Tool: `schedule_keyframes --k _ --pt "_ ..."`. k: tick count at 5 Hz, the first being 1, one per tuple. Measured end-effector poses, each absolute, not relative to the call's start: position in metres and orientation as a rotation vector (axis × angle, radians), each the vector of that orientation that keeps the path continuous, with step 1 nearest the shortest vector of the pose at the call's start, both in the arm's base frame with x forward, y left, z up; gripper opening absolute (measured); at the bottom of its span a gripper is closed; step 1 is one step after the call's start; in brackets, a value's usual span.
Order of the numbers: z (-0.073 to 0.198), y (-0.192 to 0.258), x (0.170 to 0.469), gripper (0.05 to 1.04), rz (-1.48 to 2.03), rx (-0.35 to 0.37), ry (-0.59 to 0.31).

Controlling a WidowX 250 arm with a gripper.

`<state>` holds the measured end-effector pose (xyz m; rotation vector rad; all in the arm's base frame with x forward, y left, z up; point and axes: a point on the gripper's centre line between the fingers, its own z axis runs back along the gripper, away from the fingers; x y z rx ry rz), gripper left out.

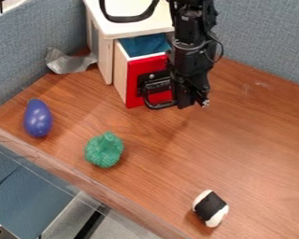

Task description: Open the drawer

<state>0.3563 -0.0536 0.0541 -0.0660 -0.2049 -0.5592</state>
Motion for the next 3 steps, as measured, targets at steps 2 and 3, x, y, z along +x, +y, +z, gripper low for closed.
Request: schedule_keyframes --k 2,3 --pt "0.055 -0.068 0.342 0.103 -0.577 -0.087 -0.207" --pt "0.057 -0.07 0.336 0.097 -0.586 -0.091 -0.203"
